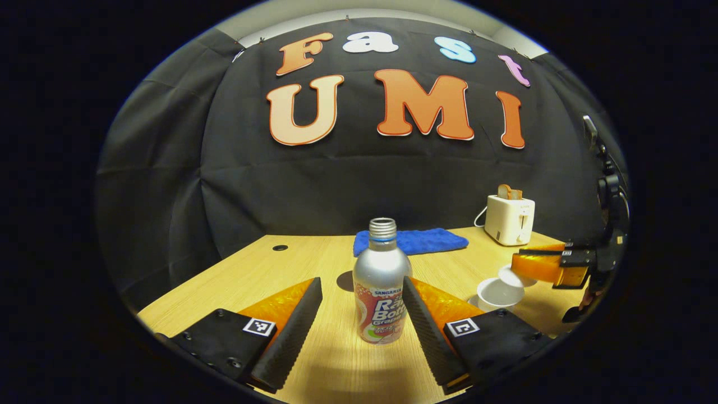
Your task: Open the teacup lid with one hand, grasp the water bottle and pour water into the teacup with the other hand; after pouring, place the water bottle on the coaster and then close the teacup lid.
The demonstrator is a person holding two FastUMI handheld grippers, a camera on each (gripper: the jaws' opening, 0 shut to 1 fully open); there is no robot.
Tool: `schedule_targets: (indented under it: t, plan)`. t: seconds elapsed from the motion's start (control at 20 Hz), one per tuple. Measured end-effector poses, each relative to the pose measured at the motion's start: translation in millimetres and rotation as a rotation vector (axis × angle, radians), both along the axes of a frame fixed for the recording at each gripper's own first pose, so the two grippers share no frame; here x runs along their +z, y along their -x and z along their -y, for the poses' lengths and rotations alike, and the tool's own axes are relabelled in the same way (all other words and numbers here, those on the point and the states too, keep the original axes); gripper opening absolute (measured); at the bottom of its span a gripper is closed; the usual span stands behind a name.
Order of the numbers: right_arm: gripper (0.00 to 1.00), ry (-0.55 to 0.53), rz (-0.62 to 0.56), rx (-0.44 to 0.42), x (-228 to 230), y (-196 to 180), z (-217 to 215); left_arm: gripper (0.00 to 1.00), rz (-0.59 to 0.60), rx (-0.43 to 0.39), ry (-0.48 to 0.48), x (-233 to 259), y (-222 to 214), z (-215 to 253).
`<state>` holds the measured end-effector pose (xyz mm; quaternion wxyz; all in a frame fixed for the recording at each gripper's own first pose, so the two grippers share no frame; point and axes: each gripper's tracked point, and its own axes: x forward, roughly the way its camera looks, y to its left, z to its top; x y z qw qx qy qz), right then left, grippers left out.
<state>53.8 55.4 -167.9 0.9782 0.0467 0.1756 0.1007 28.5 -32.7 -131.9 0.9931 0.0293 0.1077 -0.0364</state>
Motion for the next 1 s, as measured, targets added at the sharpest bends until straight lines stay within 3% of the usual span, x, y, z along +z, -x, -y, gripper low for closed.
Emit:
schedule_targets:
  t: [0.35, 0.5, 0.65, 0.7, 0.75, 0.8, 0.85, 0.9, 1.0]
  plan:
    - [0.22, 0.006, 0.04, -0.021, 20.4, 12.3, 17.1, 0.95, -0.067, -0.021, 0.057, -34.4, -17.2, 13.0]
    - [0.22, 0.006, 0.053, -0.037, 26.7, 16.6, 26.4, 0.88, -0.092, -0.014, 0.065, -42.7, -21.0, 11.0]
    - [0.22, 0.007, 0.062, -0.055, 31.3, 19.4, 35.4, 0.75, -0.079, -0.019, 0.047, -44.9, -23.9, 9.7]
    - [0.22, 0.005, 0.065, -0.061, 33.8, 19.3, 38.2, 0.8, -0.081, -0.018, 0.042, -44.0, -23.6, 9.3]
    - [0.22, 0.003, 0.069, -0.067, 35.0, 18.5, 40.7, 0.7, -0.075, -0.018, 0.035, -43.3, -25.0, 8.1]
    - [0.22, 0.001, 0.071, -0.068, 36.4, 18.8, 42.6, 0.7, -0.056, -0.01, 0.023, -38.0, -29.3, 8.5]
    - [0.22, -0.001, 0.072, -0.073, 35.9, 20.7, 45.0, 0.4, -0.01, 0.03, 0.026, -32.6, -38.4, 0.5]
    - [0.22, -0.003, 0.068, -0.075, 35.7, 21.6, 46.9, 0.1, -0.046, 0.073, 0.005, -43.6, -44.1, -7.4]
    - [0.22, -0.002, 0.074, -0.085, 35.4, 24.8, 52.3, 0.47, -0.122, 0.084, 0.037, -68.6, -37.2, -11.2]
